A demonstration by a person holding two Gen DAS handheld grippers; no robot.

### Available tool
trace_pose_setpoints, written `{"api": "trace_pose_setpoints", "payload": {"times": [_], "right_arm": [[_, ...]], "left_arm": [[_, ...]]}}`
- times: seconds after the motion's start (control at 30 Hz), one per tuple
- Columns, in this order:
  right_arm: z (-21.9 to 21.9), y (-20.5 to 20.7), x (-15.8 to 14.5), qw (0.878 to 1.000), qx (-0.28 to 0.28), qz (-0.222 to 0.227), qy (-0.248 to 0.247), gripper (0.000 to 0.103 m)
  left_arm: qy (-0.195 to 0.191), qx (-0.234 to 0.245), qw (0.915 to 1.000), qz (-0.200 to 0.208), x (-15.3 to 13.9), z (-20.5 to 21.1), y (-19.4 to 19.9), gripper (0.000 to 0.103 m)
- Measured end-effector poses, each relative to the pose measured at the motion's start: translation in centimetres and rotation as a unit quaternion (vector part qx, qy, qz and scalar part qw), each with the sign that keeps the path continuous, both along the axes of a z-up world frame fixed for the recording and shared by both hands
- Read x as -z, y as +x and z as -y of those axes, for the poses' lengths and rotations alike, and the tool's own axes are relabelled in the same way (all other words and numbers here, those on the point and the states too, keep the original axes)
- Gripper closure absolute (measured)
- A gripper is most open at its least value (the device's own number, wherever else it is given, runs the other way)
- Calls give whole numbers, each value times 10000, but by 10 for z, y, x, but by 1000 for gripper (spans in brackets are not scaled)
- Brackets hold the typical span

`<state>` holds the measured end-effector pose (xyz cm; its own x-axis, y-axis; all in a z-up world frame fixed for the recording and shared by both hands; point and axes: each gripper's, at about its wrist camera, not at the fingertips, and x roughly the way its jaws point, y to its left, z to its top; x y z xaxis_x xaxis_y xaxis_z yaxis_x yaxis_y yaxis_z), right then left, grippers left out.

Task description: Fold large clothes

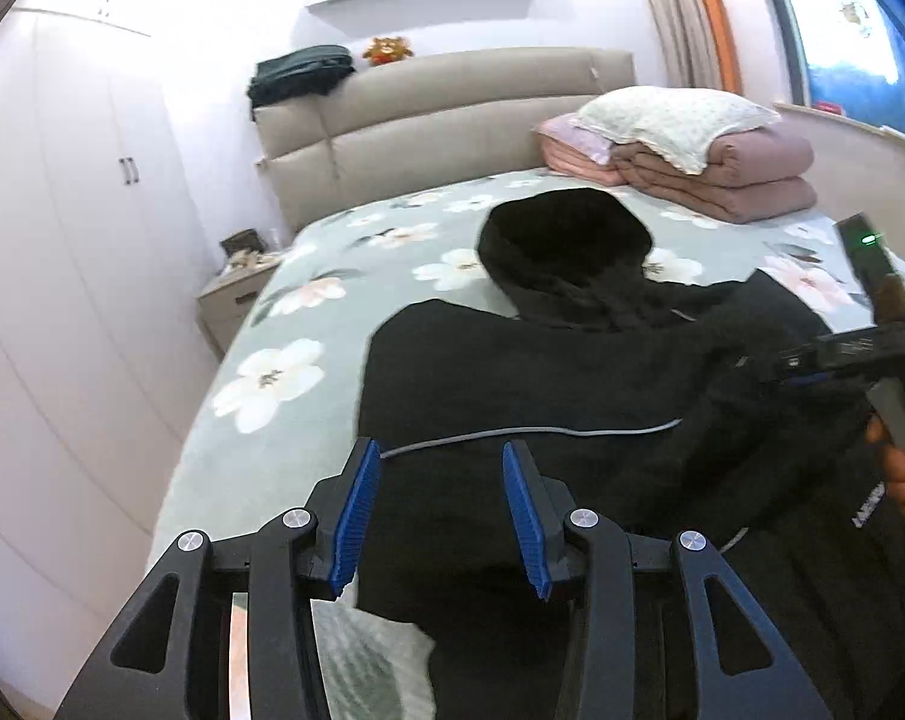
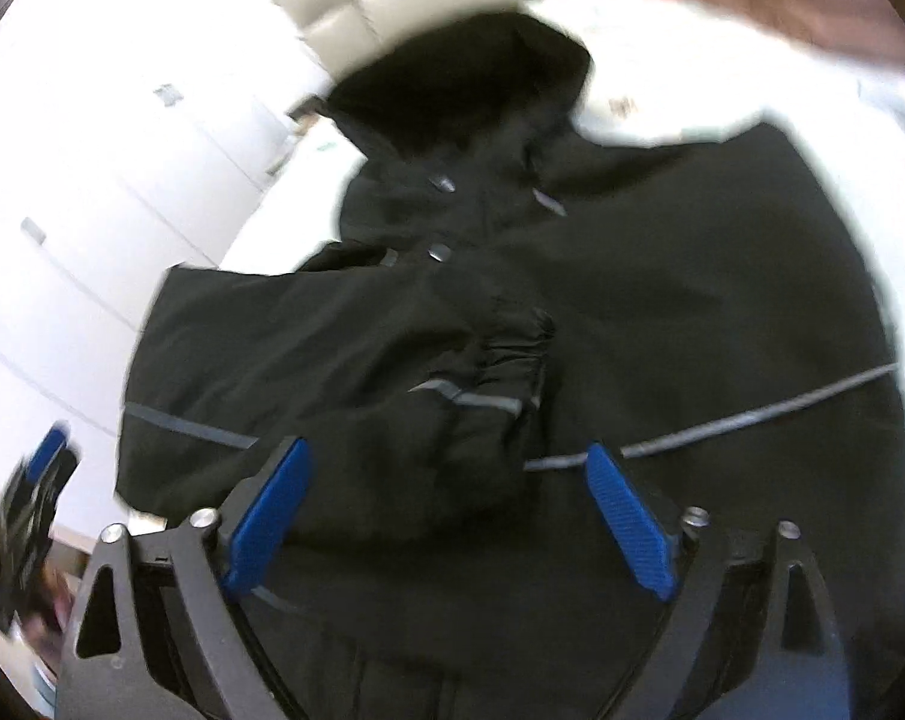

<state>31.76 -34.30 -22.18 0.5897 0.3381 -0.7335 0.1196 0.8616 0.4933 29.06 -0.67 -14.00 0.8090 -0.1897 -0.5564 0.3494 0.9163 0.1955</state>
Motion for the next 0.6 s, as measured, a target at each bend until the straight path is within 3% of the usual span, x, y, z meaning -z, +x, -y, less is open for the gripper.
{"api": "trace_pose_setpoints", "payload": {"times": [0.03, 0.07, 0.13, 0.27, 0.37, 0.43, 0.5, 0.57, 0.6], "right_arm": [[0, 9, 7, 9995, -45, -56, 303, 35], [-2, 15, 10, 9987, -82, -45, 498, 40], [-11, 19, 5, 9996, -58, 51, 270, 58], [-18, 0, -47, 9959, -62, 742, -519, 62], [3, -26, -93, 9854, 118, 1245, -1156, 62], [20, -35, -107, 9796, 221, 1330, -1490, 62], [44, -39, -105, 9757, 354, 1246, -1765, 62], [68, -32, -84, 9780, 406, 955, -1811, 62], [79, -27, -66, 9785, 491, 729, -1865, 62]], "left_arm": [[-5, -37, 10000, -54, 3, -1, 5, 59], [-25, -97, 9999, -123, 6, -4, 11, 59], [-139, -205, 9992, -326, 13, -6, 24, 59], [-466, -264, 9964, -654, 17, -12, 42, 59], [-547, 132, 9931, -1027, 29, 9, 55, 59], [-619, 478, 9867, -1426, 44, 28, 64, 59], [-651, 635, 9801, -1762, 61, 44, 71, 59], [-581, 698, 9749, -2033, 83, 58, 78, 59], [-448, 582, 9763, -2036, 92, 63, 80, 59]]}}
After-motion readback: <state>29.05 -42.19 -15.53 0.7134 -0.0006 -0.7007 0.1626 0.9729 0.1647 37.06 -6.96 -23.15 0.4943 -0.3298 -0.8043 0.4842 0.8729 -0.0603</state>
